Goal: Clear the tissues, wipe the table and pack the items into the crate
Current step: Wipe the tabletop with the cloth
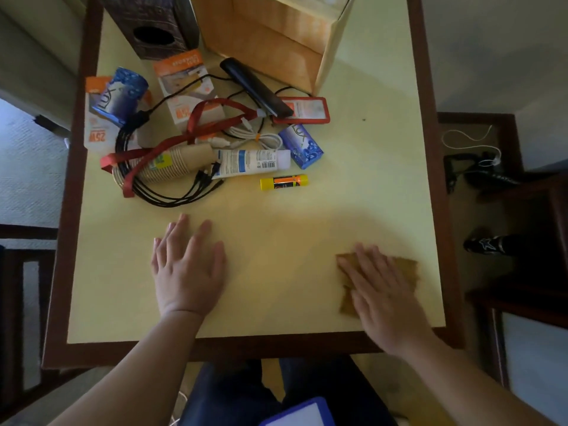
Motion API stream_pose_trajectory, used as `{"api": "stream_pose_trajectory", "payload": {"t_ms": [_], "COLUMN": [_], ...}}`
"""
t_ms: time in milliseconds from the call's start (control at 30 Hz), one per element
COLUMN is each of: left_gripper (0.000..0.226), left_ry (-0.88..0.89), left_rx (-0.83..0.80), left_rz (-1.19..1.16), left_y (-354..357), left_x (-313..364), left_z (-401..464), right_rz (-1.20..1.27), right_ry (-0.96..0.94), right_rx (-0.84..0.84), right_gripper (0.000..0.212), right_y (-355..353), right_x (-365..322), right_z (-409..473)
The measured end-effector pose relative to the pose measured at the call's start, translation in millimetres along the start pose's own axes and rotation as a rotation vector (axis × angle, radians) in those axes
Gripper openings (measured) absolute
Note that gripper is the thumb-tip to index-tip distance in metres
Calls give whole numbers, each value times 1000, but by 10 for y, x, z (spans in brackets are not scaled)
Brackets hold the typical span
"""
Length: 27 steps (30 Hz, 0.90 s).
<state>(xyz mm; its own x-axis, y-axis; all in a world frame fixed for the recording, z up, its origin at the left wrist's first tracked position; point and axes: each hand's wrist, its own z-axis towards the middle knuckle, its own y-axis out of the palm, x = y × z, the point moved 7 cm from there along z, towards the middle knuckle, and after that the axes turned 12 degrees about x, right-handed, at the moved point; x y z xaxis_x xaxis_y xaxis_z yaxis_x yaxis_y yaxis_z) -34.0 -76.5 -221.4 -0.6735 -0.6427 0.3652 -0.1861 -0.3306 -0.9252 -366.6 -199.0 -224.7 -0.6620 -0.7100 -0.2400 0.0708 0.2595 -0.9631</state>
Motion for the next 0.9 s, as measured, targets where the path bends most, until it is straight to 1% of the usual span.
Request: {"api": "stream_pose_trajectory", "payload": {"t_ms": [67,133,200,267,400,500,567,667,767,833,900], "left_gripper": [54,54,54,55,54,54,53,52,53,53,53], "left_ry": [-8,-10,-9,-13,-14,-13,-14,-5,1,8,18], "left_rx": [0,5,6,9,36,61,66,60,59,62,74], "left_rz": [-1,-1,-10,-6,-15,-21,-12,-17,-14,-19,-21], "left_y": [-5,-9,-10,-9,3,8,11,6,-2,-3,-6], "left_x": [7,20,30,22,3,-16,-35,-29,-26,-20,-11], "left_z": [-8,-5,2,4,-2,-5,-7,-4,14,15,18], "right_rz": [6,-6,-26,-45,-95,-143,-148,-79,-19,-15,-8], "right_ry": [96,201,290,349,376,383,426,478,489,414,255], "right_rx": [-31,-2,85,138,111,140,142,184,256,254,189], "right_gripper": [58,57,56,57,60,59,58,58,58,58,57], "right_y": [-98,-212,-349,-455,-594,-685,-710,-642,-413,-229,-90], "right_x": [399,728,938,1099,1331,1419,1421,1280,856,379,15], "right_z": [-162,93,635,1340,2624,3226,3379,3127,2258,1488,978]}}
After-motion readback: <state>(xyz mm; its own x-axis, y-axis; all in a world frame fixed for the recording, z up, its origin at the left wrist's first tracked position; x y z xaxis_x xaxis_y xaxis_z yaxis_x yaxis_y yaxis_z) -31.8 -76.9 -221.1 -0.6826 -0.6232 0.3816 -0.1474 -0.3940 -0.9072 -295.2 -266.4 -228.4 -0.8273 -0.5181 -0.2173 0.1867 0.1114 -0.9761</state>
